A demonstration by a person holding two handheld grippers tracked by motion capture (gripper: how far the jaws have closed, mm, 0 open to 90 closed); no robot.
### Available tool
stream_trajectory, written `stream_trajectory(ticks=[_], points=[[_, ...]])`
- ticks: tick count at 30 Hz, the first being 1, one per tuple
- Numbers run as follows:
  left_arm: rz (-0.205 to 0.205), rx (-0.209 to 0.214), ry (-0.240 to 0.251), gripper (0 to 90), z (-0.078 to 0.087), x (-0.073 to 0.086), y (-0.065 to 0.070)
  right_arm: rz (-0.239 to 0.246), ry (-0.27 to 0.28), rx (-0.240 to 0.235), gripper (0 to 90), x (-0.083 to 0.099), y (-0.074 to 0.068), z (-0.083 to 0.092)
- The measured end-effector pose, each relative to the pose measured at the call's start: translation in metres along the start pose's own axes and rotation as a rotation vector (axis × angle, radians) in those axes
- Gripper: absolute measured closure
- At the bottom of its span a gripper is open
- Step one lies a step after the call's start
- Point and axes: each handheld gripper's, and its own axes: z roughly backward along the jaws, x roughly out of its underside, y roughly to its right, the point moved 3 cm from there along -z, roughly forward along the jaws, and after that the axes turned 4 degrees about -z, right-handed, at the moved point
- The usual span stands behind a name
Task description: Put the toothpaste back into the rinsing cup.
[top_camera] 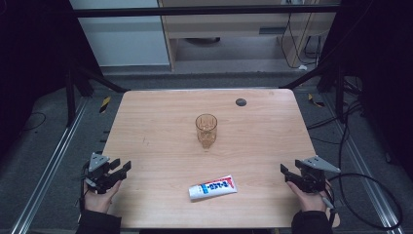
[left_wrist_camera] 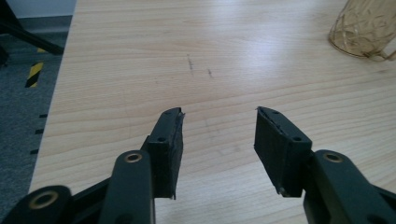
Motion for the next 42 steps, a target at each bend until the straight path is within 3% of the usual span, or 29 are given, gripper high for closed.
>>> stream_trajectory(ticks=[6,8,9,10,15,22,31,32,37,42], points=[[-0.021,0.04,0.002,63.7,0.004,-0.005,0.012,0.007,0.004,-0.039,38.6,-0.002,-0.009,0.001],[-0.025,0.093,-0.009,67.6,0.005,-0.007,0.019,0.01,0.001,-0.043,38.7,-0.003,-0.012,0.001],[-0.025,0.093,-0.009,70.1,0.005,-0.007,0.019,0.01,0.001,-0.043,38.7,-0.003,-0.012,0.001],[-0.049,0.114,-0.018,72.0,0.005,-0.009,0.026,0.012,0.0,-0.051,39.0,-0.003,-0.015,0.001],[-0.1,0.147,-0.029,78.9,0.003,-0.015,0.043,0.017,-0.002,-0.069,39.3,-0.003,-0.02,0.0],[-0.135,0.179,-0.044,87.9,-0.001,-0.022,0.058,0.023,-0.008,-0.071,38.5,-0.001,-0.023,-0.003],[-0.203,0.228,-0.072,89.1,-0.008,-0.028,0.078,0.045,-0.013,-0.059,35.0,0.001,-0.029,-0.009],[-0.22,0.251,-0.083,89.2,-0.011,-0.03,0.084,0.047,-0.013,-0.06,34.5,0.001,-0.029,-0.01],[-0.254,0.28,-0.099,89.2,-0.018,-0.033,0.099,0.052,-0.008,-0.058,32.7,0.002,-0.032,-0.011],[-0.29,0.333,-0.144,89.2,-0.029,-0.036,0.122,0.06,-0.015,-0.056,30.1,0.003,-0.034,-0.013]])
